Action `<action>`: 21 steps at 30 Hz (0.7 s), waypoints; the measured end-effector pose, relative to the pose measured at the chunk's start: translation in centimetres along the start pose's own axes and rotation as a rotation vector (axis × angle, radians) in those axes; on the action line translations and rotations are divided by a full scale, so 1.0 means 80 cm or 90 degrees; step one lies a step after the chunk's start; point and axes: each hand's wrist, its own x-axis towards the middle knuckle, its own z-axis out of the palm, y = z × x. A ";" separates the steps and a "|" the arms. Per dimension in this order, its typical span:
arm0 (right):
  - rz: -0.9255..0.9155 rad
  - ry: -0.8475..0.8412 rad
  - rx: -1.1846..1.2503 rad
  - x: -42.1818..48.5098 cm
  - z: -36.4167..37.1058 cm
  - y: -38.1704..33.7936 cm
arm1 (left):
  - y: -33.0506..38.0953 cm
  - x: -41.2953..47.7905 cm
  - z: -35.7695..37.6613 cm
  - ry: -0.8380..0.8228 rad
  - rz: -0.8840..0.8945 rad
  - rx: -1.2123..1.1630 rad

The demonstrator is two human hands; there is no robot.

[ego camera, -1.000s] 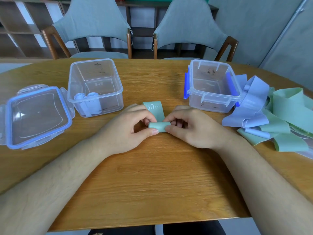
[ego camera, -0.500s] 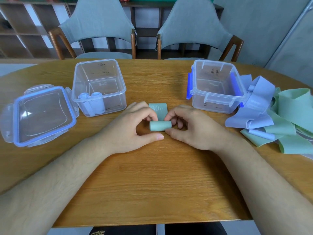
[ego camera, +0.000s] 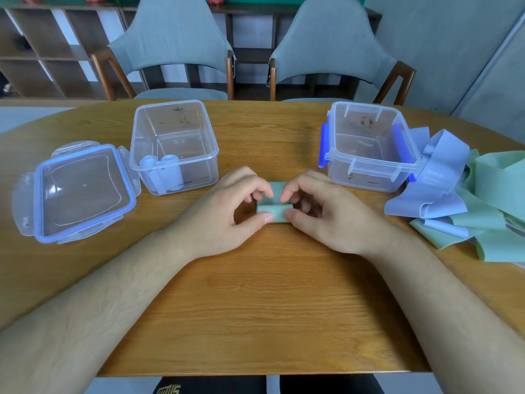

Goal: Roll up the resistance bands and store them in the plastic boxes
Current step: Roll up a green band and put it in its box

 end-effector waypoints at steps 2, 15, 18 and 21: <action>-0.006 0.028 -0.012 0.002 0.004 0.003 | 0.000 0.002 0.001 0.020 0.014 0.016; -0.007 0.071 -0.090 0.015 0.015 0.014 | -0.005 0.007 0.007 0.046 0.012 0.168; -0.016 0.076 -0.085 0.017 0.018 0.014 | -0.002 0.010 0.008 0.036 0.008 0.159; -0.014 0.082 -0.065 0.015 0.018 0.016 | 0.000 0.016 0.006 0.019 -0.009 0.115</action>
